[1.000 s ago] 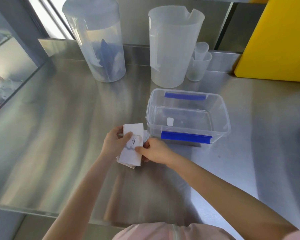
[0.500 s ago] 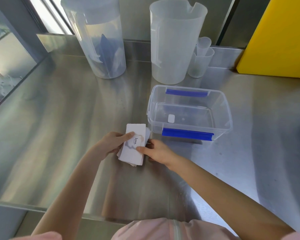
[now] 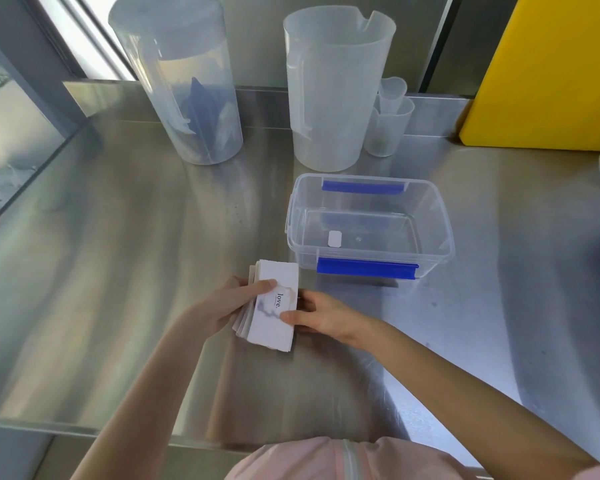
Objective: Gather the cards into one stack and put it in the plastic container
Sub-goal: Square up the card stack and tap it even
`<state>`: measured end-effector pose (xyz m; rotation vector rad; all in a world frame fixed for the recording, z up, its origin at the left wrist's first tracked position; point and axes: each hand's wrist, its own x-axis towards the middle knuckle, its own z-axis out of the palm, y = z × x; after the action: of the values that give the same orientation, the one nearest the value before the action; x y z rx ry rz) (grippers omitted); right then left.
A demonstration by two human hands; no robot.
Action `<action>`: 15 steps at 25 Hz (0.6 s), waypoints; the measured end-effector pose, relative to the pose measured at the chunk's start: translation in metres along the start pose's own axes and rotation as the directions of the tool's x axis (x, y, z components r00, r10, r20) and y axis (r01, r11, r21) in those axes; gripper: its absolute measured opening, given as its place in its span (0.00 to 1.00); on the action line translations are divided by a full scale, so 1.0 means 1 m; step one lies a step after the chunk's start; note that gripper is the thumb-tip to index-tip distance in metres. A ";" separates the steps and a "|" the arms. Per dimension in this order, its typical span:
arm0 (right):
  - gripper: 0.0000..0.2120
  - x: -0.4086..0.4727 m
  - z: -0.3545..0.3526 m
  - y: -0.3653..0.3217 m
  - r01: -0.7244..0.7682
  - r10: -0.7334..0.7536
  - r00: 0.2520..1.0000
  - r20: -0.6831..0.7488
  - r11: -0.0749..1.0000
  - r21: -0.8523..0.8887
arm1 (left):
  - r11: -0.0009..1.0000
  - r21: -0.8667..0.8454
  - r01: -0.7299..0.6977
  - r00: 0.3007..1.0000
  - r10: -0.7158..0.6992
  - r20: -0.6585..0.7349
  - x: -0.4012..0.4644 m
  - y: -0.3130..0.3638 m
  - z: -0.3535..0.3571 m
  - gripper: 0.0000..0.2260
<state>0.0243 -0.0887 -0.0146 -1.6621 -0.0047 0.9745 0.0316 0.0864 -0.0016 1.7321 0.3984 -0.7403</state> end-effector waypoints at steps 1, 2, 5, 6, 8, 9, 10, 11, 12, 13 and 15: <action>0.22 -0.002 0.000 0.002 0.003 -0.003 1.000 0.001 1.000 0.003 | 1.000 -0.021 -0.004 0.999 0.003 -0.037 -0.001 -0.002 0.004 0.16; 0.22 -0.004 0.001 0.005 0.007 -0.007 1.000 -0.006 1.000 0.020 | 0.998 -0.054 -0.015 0.996 0.011 -0.088 -0.003 -0.005 0.008 0.17; 0.23 -0.009 0.003 0.013 0.047 -0.043 0.998 -0.050 0.995 0.084 | 0.971 -0.225 -0.085 0.986 0.050 -0.160 -0.014 -0.015 0.021 0.17; 0.25 -0.012 0.004 0.016 0.060 -0.054 0.996 -0.068 0.993 0.099 | 0.950 -0.291 -0.111 0.989 0.075 -0.131 -0.019 -0.019 0.027 0.13; 0.28 -0.017 0.006 0.020 0.072 -0.060 0.994 -0.093 0.989 0.133 | 0.895 -0.428 -0.127 0.992 0.107 -0.070 -0.028 -0.025 0.040 0.08; 0.29 -0.019 0.007 0.022 0.069 -0.054 0.994 -0.096 0.986 0.154 | 0.872 -0.472 -0.131 0.991 0.120 -0.053 -0.031 -0.026 0.047 0.08; 0.30 -0.022 0.007 0.023 0.064 -0.048 0.994 -0.097 0.982 0.176 | 0.856 -0.499 -0.136 0.990 0.130 -0.047 -0.030 -0.028 0.052 0.09; 0.30 -0.024 0.006 0.024 0.065 -0.046 0.994 -0.100 0.980 0.188 | 0.841 -0.523 -0.140 0.989 0.139 -0.041 -0.030 -0.030 0.058 0.12; 0.29 -0.027 0.004 0.024 0.066 -0.047 0.993 -0.111 0.982 0.177 | 0.828 -0.542 -0.145 0.988 0.150 -0.036 -0.027 -0.032 0.062 0.15; 0.28 -0.030 0.000 0.024 0.064 -0.046 0.991 -0.126 0.987 0.144 | 0.820 -0.552 -0.153 0.986 0.166 -0.026 -0.025 -0.033 0.066 0.19; 0.29 -0.040 -0.010 0.021 0.064 -0.059 0.989 -0.138 0.998 0.028 | 0.832 -0.526 -0.176 0.977 0.212 0.010 -0.021 -0.038 0.070 0.25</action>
<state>-0.0058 -0.1232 -0.0085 -1.6859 0.0512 0.8085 -0.0264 0.0331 -0.0264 1.2032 0.3320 -0.4808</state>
